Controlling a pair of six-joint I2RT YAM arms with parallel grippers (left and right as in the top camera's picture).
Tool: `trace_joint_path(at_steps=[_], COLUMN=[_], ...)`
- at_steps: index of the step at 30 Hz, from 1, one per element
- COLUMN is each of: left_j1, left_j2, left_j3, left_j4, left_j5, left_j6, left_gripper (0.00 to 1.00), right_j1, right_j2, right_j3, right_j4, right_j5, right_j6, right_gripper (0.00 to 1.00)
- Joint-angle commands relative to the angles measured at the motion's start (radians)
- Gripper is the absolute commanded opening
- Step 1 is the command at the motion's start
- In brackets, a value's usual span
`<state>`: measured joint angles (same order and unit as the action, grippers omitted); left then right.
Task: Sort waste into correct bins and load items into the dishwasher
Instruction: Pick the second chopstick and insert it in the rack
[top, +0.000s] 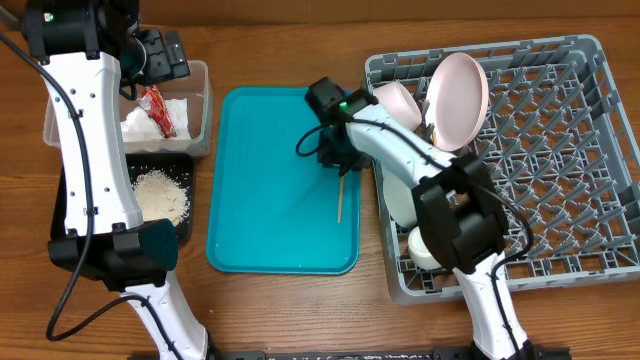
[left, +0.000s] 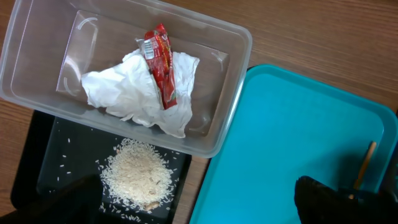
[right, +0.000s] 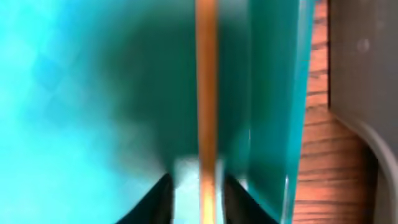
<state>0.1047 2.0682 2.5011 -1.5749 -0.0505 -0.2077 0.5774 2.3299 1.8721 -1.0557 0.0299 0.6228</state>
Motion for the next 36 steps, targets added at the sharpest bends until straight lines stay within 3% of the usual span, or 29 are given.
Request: trace_joint_path(at_steps=[1, 3, 7, 15, 19, 28, 32, 36], left_j1=[-0.007, -0.007, -0.007, -0.007, -0.007, -0.007, -0.007, -0.007], left_j2=[-0.021, -0.021, -0.021, -0.021, -0.021, -0.021, -0.021, -0.021], left_j3=[0.019, 0.019, 0.019, 0.019, 0.019, 0.019, 0.019, 0.019], left_j4=[0.002, 0.002, 0.002, 0.002, 0.002, 0.002, 0.002, 0.002], left_j5=[-0.011, -0.011, -0.011, -0.012, -0.011, -0.011, -0.011, -0.011], left_j6=[-0.010, -0.010, -0.010, -0.010, -0.010, -0.010, -0.010, -0.010], left_gripper=[1.00, 1.00, 1.00, 1.00, 1.00, 1.00, 1.00, 1.00], right_j1=[-0.004, 0.002, 0.002, -0.010, -0.033, -0.125, -0.196, -0.282], right_j2=[0.051, 0.051, 0.045, -0.099, -0.184, -0.332, -0.465, -0.489], right_j3=[-0.002, 0.005, 0.070, 0.498, 0.602, 0.563, 0.317, 0.085], right_j4=[0.002, 0.002, -0.045, -0.399, -0.580, -0.639, -0.638, -0.632], right_j5=[-0.121, -0.117, -0.106, 0.047, 0.151, 0.140, 0.241, 0.251], right_j6=[-0.021, -0.026, -0.029, -0.169, -0.186, -0.284, -0.284, -0.318], right_gripper=[0.11, 0.04, 0.04, 0.04, 0.04, 0.04, 0.04, 0.04])
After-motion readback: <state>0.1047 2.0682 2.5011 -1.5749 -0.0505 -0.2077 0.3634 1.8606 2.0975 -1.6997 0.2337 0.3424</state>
